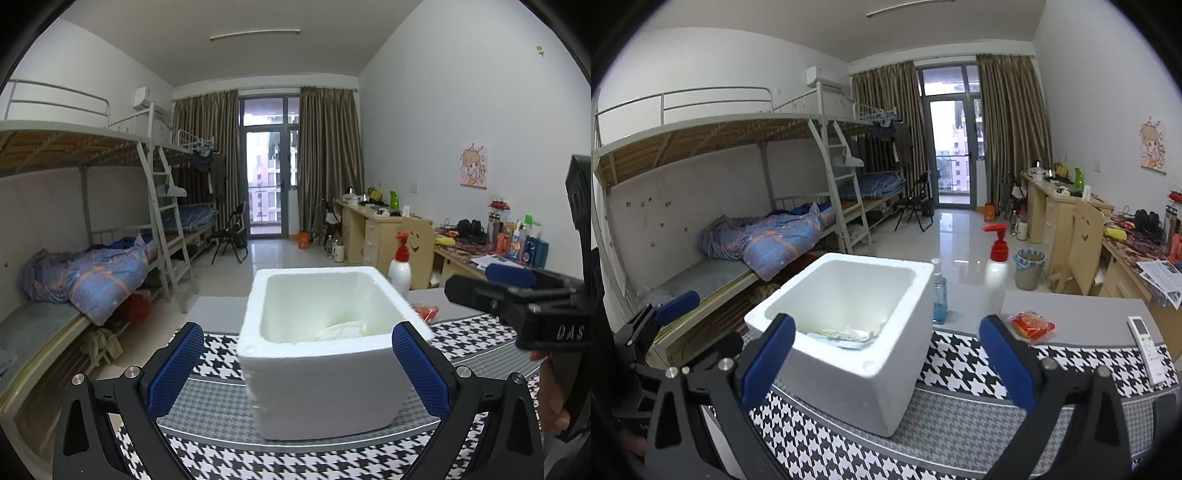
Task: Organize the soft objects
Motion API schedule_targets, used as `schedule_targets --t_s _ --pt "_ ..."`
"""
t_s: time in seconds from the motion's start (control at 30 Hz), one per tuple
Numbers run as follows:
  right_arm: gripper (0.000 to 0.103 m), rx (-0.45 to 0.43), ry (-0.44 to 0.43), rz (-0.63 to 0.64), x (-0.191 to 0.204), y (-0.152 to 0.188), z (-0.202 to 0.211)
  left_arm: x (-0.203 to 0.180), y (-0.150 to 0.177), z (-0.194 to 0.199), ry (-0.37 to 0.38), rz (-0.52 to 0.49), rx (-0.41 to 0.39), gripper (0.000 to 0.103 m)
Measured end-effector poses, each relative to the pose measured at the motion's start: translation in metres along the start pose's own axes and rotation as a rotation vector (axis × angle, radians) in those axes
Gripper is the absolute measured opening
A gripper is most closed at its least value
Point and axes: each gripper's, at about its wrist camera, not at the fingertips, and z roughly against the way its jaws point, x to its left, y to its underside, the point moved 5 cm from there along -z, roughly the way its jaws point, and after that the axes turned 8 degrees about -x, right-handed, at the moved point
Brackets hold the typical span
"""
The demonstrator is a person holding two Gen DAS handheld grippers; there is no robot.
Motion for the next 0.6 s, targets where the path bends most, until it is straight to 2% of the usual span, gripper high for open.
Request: schedule_targets --t_s 0.4,0.6 --pt "0.102 -0.076 0.083 0.012 -0.017 0.009 0.040 -0.022 -0.009 0.014 0.019 0.020 -0.042 0.102" --pt "0.102 -0.083 0.109 0.019 -0.025 0.018 0.051 -0.031 -0.008 0.017 0.025 0.013 -0.050 0.102"
